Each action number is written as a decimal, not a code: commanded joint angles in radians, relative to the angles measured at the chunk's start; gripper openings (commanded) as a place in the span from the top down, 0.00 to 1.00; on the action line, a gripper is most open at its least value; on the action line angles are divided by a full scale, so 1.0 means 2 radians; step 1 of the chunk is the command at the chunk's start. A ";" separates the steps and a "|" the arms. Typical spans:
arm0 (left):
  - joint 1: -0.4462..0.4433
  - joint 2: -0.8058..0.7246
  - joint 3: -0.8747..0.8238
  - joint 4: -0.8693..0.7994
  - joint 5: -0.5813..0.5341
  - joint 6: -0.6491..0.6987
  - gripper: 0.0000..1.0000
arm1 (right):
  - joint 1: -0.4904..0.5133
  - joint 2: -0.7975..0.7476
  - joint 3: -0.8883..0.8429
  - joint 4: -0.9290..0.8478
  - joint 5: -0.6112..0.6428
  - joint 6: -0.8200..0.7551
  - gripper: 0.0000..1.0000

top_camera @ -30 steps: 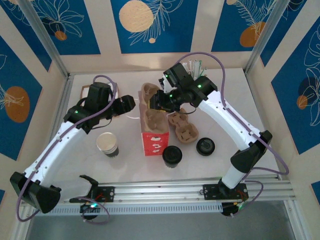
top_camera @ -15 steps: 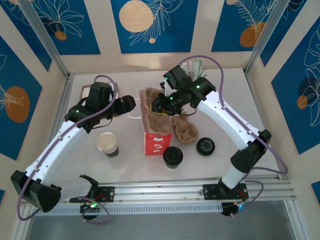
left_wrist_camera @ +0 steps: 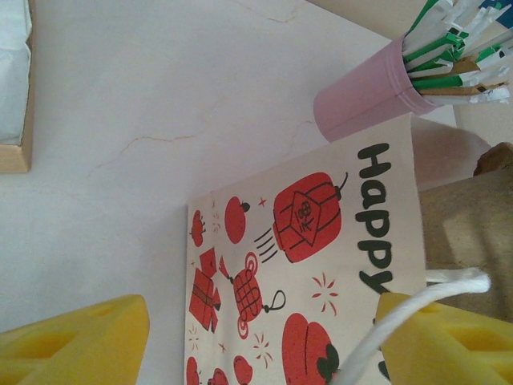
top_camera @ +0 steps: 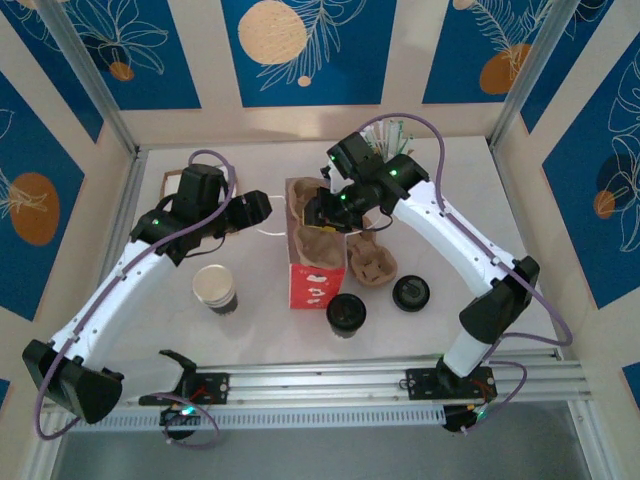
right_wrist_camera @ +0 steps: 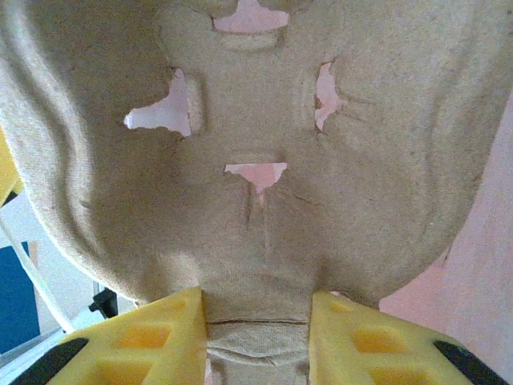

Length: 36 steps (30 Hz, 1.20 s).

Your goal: Pack the takeout coffee

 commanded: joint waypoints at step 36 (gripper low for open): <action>0.008 0.003 -0.004 0.012 0.011 0.004 0.28 | -0.014 0.045 0.066 -0.018 0.029 -0.024 0.65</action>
